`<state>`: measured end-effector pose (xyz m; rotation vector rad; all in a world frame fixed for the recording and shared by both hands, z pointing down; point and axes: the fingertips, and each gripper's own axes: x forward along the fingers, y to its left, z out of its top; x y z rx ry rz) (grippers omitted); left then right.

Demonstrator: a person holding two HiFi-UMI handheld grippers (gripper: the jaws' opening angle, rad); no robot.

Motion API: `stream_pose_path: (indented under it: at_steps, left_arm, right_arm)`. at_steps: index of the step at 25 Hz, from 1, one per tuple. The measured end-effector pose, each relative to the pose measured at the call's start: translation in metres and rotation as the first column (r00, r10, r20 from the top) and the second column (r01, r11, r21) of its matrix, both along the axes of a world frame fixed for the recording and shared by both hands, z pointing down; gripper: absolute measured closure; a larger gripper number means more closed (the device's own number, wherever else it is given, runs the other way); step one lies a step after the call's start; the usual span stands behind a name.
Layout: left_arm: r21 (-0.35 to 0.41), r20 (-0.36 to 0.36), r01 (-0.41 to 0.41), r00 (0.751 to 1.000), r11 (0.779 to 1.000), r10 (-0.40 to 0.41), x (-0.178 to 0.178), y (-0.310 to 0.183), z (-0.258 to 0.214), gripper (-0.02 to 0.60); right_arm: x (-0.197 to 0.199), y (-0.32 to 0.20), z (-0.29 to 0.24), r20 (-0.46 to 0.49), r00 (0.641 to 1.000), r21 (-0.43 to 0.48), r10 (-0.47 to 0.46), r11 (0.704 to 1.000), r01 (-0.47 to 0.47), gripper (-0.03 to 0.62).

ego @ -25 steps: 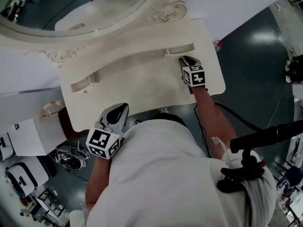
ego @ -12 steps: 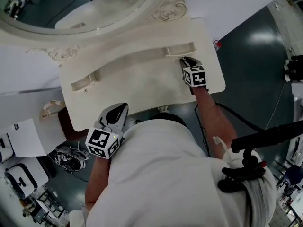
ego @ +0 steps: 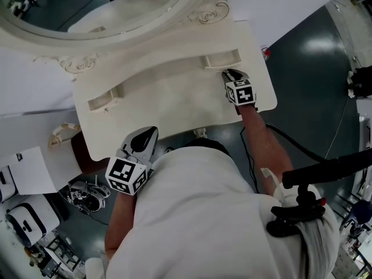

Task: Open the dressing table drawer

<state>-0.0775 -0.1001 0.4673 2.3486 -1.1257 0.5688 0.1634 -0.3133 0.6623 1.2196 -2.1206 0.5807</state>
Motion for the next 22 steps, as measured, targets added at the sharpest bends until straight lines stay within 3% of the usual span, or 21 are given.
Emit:
stream_pose_path:
  at_steps: [9,18,22]
  left_arm:
    - [0.016,-0.018,-0.015,1.0,1.0,0.015,-0.018,0.02,-0.002,0.58]
    - [0.04,-0.044,-0.046,0.998,0.998,0.047,-0.045,0.055,-0.002,0.58]
    - [0.044,-0.055,-0.064,0.996,0.997,0.066,-0.059,0.076,-0.001,0.578]
  right_arm:
    - [0.003,0.036,-0.001,-0.014,0.998,-0.013,0.055,0.998,-0.055,0.471]
    - [-0.02,0.106,-0.009,-0.044,0.997,-0.025,0.067,0.997,-0.068,0.582]
    - [-0.041,0.146,-0.019,-0.047,0.998,-0.033,0.043,0.998,-0.045,0.592]
